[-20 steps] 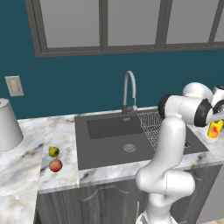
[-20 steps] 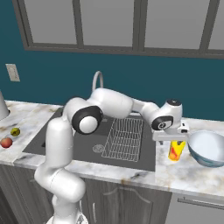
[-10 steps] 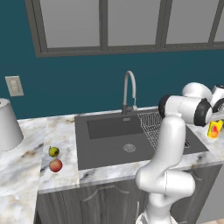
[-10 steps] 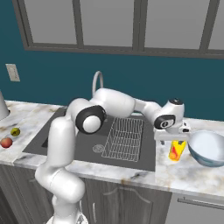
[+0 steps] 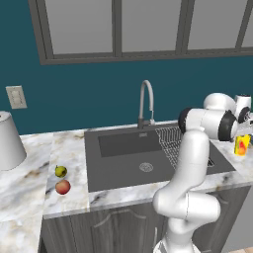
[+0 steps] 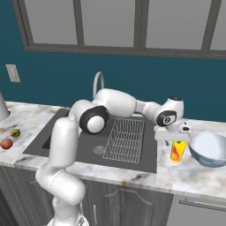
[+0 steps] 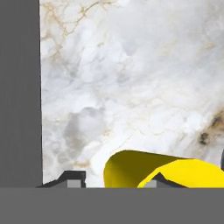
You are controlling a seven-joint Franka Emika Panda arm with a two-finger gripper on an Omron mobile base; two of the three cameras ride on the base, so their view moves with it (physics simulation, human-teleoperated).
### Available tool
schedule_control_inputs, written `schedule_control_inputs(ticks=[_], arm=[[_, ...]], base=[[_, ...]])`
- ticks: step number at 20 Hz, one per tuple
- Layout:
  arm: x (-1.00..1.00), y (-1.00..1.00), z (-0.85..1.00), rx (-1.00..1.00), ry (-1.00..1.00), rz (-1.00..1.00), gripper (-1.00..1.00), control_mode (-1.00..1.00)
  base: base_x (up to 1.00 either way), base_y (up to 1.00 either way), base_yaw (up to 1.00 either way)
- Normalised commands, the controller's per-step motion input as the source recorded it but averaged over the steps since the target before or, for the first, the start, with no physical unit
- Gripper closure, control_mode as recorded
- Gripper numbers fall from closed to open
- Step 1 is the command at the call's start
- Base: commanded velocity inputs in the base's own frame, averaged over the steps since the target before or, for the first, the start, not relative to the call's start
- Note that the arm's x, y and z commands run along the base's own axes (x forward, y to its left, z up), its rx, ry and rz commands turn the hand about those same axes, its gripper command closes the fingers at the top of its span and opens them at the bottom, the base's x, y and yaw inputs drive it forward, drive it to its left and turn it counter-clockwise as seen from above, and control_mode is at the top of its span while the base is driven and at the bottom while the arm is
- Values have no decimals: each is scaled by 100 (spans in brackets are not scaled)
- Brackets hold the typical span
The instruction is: Remove the pear and peach from the sink. Then move the bowl and cup from the counter to the sink for washing.
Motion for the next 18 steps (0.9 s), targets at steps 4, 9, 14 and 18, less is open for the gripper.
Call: schedule_control_inputs(ticks=[4,9,14,18], arm=[[-13,0,-28,3,5,-5,100,-100],[-22,0,-25,1,0,-8,100,-100],[-21,0,-1,6,0,-7,100,-100],[-25,7,21,5,-2,-3,100,-100]], base=[[0,0,0],[0,0,0],[0,0,0],[0,0,0]])
